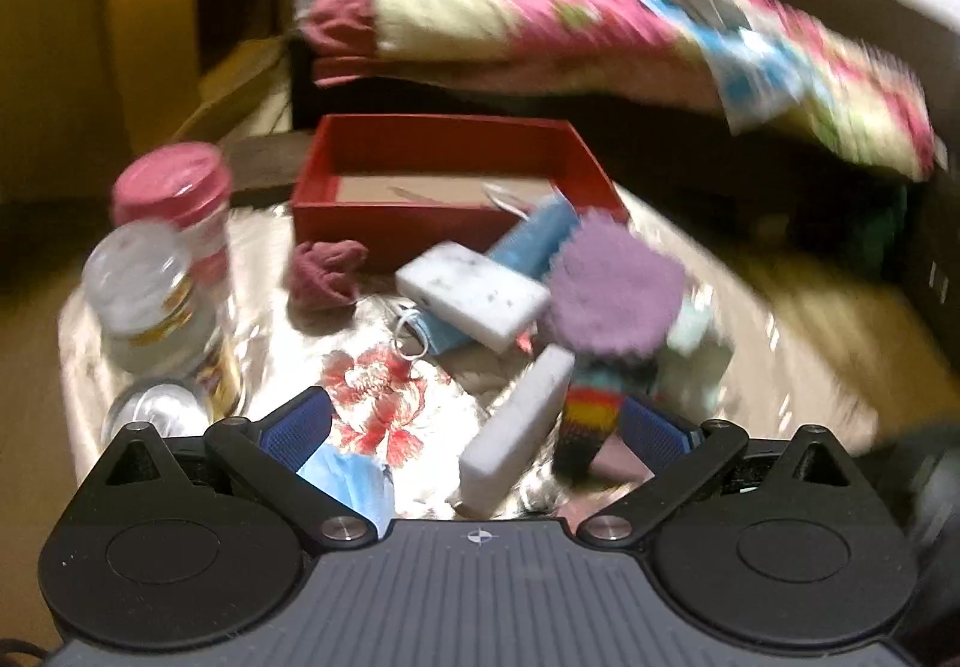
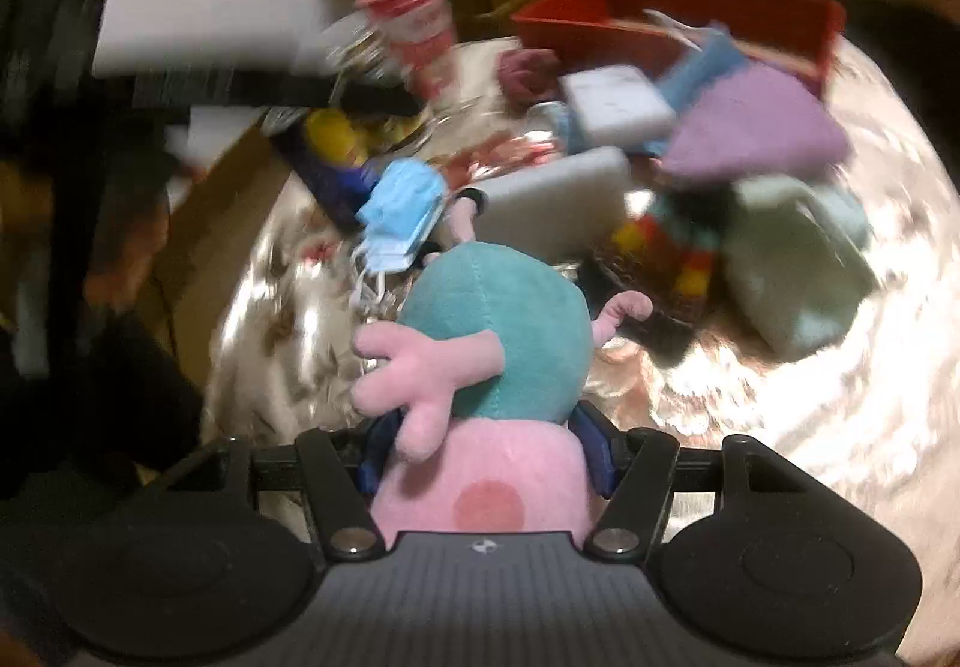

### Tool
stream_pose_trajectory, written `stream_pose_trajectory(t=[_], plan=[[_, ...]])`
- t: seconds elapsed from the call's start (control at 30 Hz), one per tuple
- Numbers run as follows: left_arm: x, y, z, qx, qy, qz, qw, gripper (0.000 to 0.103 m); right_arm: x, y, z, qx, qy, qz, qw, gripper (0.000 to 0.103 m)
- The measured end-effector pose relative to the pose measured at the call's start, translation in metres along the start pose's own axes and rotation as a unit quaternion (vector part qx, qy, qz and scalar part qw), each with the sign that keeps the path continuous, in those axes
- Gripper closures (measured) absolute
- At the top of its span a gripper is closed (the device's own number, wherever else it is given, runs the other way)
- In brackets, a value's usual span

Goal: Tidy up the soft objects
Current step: 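Grasp the pink-and-teal plush with the right tool and lift it, then grasp the white foam stick with the left tool while the right tool carries the plush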

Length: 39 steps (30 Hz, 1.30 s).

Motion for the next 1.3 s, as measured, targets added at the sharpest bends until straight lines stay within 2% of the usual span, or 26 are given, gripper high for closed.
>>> stream_pose_trajectory(t=[0.1,0.17,0.23,0.37,0.43,0.5,0.57,0.63,0.67,0.73,0.93,1.3], plan=[[-0.005,-0.016,0.012,0.021,-0.059,-0.007,0.998,0.006,0.011,0.024,0.04,-0.035,-0.086,0.048,0.995,0.065],[-0.007,-0.024,0.021,0.009,-0.083,-0.009,0.9965,0.006,0.016,0.04,0.068,-0.049,-0.144,0.091,0.984,0.065],[-0.009,-0.039,0.031,-0.007,-0.117,-0.026,0.9928,0.006,0.019,0.045,0.085,-0.054,-0.173,0.114,0.977,0.065],[-0.024,-0.074,0.046,-0.019,-0.149,-0.085,0.985,0.008,0.022,0.04,0.097,-0.048,-0.204,0.109,0.972,0.065],[-0.026,-0.086,0.05,-0.022,-0.148,-0.102,0.9834,0.014,0.024,0.038,0.099,-0.04,-0.203,0.106,0.973,0.064],[-0.024,-0.091,0.052,-0.01,-0.156,-0.101,0.9825,0.019,0.026,0.036,0.1,-0.039,-0.199,0.106,0.974,0.064],[-0.022,-0.092,0.052,0.005,-0.164,-0.093,0.9822,0.038,0.024,0.031,0.098,-0.033,-0.199,0.108,0.974,0.064],[-0.023,-0.097,0.046,-0.001,-0.144,-0.113,0.983,0.081,0.023,0.032,0.099,-0.027,-0.197,0.112,0.973,0.064],[-0.027,-0.099,0.04,-0.012,-0.119,-0.13,0.9843,0.081,0.023,0.034,0.098,-0.027,-0.195,0.114,0.974,0.064],[-0.027,-0.097,0.032,-0.017,-0.088,-0.122,0.9884,0.082,0.023,0.035,0.098,-0.029,-0.193,0.116,0.974,0.064],[-0.025,-0.092,0.021,-0.015,-0.048,-0.129,0.9904,0.084,0.028,0.035,0.088,-0.035,-0.173,0.122,0.977,0.064],[-0.006,-0.064,0.019,0.008,-0.032,-0.087,0.9957,0.085,0.041,0.018,0.058,-0.062,-0.109,0.116,0.985,0.064]])
Point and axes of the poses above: each gripper's, at about its wrist camera, not at the fingertips, and y roughly against the way its jaws point, z to its right, x to its top, the point moved 6 cm from there along -y, roughly the way its jaws point, and after that the axes turned 1 degree about -x, right-handed, at the moved point
